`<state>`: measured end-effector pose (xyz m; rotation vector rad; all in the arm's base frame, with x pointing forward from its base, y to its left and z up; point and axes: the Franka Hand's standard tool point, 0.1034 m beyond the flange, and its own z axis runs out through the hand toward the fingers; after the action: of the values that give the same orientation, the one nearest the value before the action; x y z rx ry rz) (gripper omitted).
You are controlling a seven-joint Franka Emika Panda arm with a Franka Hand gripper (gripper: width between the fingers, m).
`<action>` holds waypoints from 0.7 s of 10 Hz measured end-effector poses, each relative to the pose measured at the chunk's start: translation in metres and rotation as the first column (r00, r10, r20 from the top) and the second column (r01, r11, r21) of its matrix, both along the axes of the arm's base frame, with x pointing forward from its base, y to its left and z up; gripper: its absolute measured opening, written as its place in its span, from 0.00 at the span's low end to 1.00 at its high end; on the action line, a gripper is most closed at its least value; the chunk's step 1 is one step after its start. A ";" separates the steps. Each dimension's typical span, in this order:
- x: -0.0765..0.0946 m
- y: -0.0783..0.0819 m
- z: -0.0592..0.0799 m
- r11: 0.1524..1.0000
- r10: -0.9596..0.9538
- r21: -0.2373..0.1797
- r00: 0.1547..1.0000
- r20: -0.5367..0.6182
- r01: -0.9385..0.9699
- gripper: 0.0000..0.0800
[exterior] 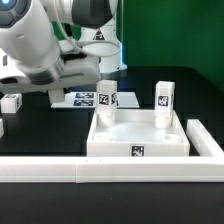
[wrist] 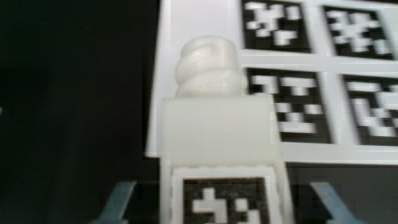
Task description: Assemble square table
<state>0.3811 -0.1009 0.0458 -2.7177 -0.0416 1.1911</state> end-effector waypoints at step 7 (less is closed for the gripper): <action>0.044 0.012 0.024 1.000 -0.023 0.000 0.981 0.193 0.024 0.35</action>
Offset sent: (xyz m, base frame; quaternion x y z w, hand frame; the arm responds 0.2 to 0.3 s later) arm 0.0000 0.0000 0.0000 0.0000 0.0000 0.0000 1.0000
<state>0.4255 -0.0884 0.0699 -2.8178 -0.0326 0.9181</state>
